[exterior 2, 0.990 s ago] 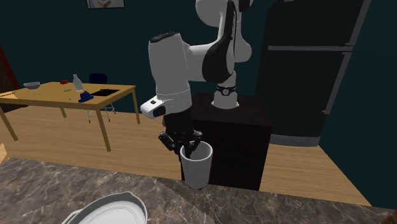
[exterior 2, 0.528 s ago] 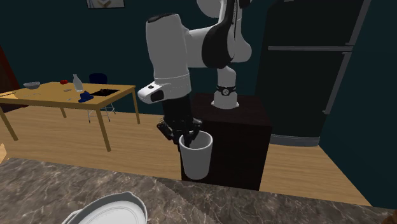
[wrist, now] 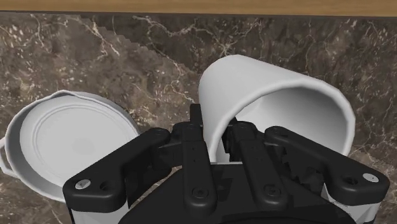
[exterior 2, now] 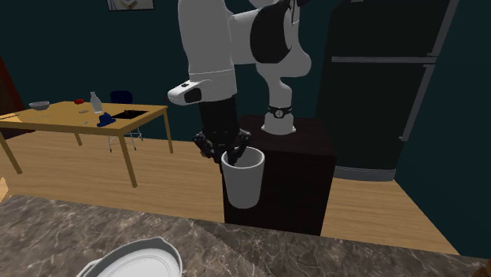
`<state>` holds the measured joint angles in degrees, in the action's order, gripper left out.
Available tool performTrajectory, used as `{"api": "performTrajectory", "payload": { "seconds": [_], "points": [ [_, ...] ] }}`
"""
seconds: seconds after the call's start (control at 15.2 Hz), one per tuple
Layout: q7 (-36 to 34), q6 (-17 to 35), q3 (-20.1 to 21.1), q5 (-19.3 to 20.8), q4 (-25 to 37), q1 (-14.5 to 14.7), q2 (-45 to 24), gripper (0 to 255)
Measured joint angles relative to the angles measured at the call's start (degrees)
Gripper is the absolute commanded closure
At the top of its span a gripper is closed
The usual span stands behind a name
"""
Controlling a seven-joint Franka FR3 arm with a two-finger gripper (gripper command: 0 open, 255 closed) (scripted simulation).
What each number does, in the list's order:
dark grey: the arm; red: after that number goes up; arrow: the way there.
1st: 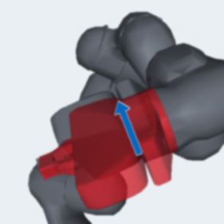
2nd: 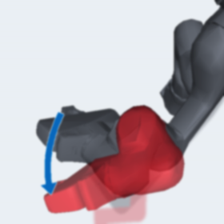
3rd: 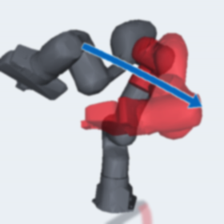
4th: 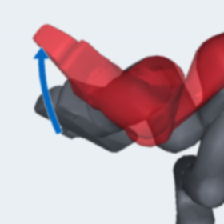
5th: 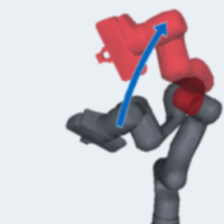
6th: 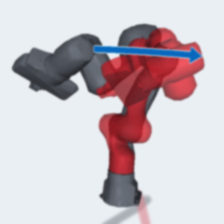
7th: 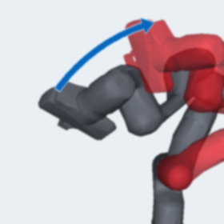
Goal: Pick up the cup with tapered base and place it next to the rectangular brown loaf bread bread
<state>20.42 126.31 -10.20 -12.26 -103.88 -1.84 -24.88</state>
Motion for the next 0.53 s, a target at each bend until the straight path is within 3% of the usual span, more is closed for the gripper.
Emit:
{"api": "performTrajectory", "payload": {
  "seconds": [0.53],
  "points": [
    [-1.32, -4.02, -0.32, 1.01, 1.21, 0.54, 2.95, 255]
  ]
}}
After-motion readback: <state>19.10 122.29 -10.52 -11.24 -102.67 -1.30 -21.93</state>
